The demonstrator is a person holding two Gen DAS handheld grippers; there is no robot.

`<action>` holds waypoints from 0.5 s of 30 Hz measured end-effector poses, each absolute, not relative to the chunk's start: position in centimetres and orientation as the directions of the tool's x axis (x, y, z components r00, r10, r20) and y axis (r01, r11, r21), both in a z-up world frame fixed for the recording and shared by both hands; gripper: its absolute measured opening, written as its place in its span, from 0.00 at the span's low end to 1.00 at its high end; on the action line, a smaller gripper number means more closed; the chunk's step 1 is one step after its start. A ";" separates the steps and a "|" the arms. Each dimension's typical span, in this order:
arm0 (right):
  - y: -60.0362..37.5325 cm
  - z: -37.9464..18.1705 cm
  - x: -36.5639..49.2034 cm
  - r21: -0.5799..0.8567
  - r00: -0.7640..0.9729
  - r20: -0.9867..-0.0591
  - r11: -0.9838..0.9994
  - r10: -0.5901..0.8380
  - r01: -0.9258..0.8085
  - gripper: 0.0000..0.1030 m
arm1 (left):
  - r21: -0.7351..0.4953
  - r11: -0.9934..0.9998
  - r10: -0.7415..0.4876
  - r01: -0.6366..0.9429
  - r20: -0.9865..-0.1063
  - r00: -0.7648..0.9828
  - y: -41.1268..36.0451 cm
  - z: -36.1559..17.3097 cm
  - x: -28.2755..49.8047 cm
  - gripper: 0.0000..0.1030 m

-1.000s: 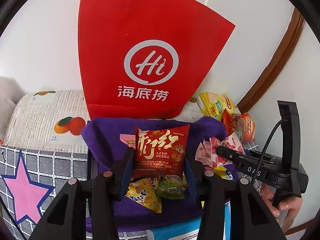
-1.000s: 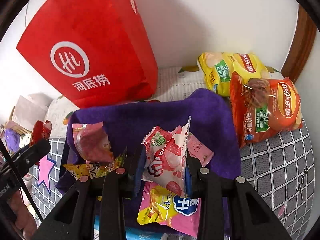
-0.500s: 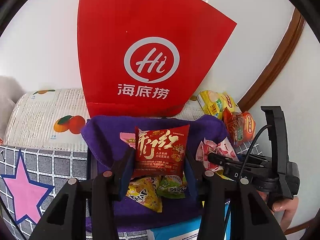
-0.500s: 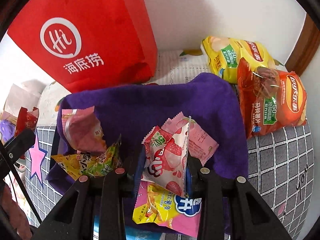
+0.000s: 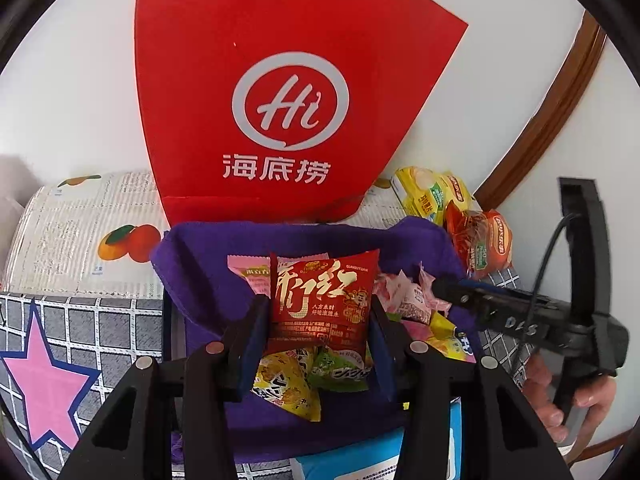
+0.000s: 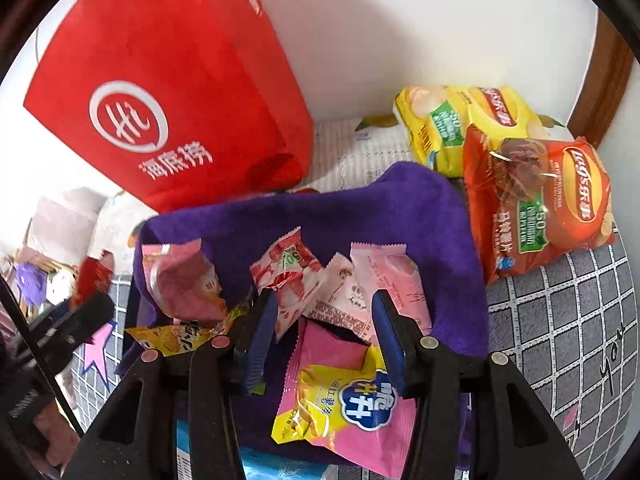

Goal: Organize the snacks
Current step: 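Lower both packets onto the purple towel and open both tools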

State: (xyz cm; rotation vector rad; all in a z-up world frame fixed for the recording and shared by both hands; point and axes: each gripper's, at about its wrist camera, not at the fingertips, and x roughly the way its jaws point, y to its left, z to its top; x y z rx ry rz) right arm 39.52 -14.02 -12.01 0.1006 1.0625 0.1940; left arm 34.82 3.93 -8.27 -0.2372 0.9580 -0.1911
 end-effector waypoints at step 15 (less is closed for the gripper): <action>-15.2 -9.8 38.4 0.193 0.522 -0.825 0.976 0.217 -0.100 0.48 | -0.253 0.967 -0.239 0.029 -0.861 0.449 3.0 -11.4 36.0 0.46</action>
